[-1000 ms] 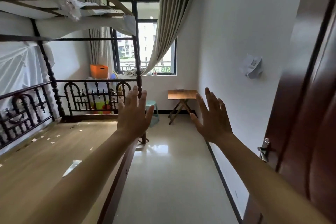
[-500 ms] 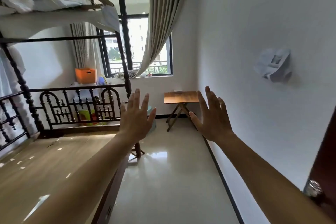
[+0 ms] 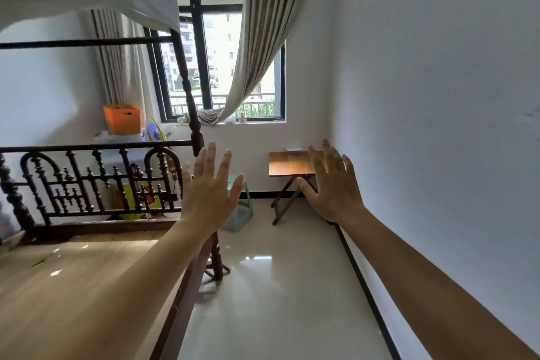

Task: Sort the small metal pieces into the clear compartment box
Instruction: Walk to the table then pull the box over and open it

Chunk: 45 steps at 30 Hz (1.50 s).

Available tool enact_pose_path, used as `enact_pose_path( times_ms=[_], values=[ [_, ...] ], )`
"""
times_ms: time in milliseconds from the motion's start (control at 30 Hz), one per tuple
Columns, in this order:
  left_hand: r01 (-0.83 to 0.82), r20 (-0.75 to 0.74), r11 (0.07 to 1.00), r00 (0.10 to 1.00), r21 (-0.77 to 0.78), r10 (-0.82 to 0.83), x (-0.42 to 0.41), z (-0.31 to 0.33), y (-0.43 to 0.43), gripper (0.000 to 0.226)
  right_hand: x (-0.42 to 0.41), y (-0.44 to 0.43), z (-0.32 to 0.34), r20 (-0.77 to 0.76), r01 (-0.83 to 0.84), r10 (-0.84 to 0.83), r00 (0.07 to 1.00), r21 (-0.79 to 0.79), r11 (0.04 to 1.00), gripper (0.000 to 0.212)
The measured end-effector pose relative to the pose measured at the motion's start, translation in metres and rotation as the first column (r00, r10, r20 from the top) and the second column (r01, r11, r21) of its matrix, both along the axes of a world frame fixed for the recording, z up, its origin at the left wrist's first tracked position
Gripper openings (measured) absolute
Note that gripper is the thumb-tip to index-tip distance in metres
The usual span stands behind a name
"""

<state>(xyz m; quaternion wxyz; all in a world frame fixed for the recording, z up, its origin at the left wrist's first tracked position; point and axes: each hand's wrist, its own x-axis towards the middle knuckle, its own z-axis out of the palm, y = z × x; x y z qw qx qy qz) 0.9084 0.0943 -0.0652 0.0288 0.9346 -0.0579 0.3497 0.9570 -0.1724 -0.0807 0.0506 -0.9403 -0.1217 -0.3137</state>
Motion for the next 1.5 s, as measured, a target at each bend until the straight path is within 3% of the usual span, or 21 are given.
enact_pose_path(
  times_ms=[167,300,633,833,933,1267,1500],
  values=[
    [0.037,-0.029,0.999,0.999,0.003,-0.037,0.143,0.007,0.024,0.067,0.134,0.026,0.008,-0.043,0.008,-0.009,0.999,-0.036,0.999,0.078],
    [0.036,-0.075,0.996,0.996,-0.086,-0.043,0.249,0.015,0.024,0.069,0.227,0.031,0.012,-0.037,0.025,-0.026,0.999,-0.020,0.999,0.078],
    [0.019,-0.081,0.998,0.997,0.064,-0.014,0.538,-0.022,0.012,0.067,0.505,0.021,-0.022,-0.066,0.037,-0.037,0.997,-0.009,0.999,0.077],
    [-0.006,-0.089,0.997,0.996,0.081,0.014,0.701,0.000,0.015,0.070,0.684,0.016,-0.004,-0.097,0.037,-0.037,0.995,0.001,0.999,0.079],
    [-0.012,-0.086,0.998,0.996,0.063,0.017,0.771,-0.001,0.028,0.067,0.763,0.032,0.000,-0.115,0.046,-0.040,0.993,0.051,0.998,0.078],
    [-0.028,-0.062,1.000,0.998,-0.003,0.027,1.031,-0.040,0.089,0.065,1.020,0.096,-0.041,-0.137,0.020,-0.019,0.990,0.004,1.000,0.080],
    [0.024,-0.125,1.000,0.992,0.003,-0.023,1.232,-0.026,0.124,0.068,1.198,0.130,-0.037,-0.173,0.078,-0.073,0.982,0.027,0.997,0.077]
  ],
)
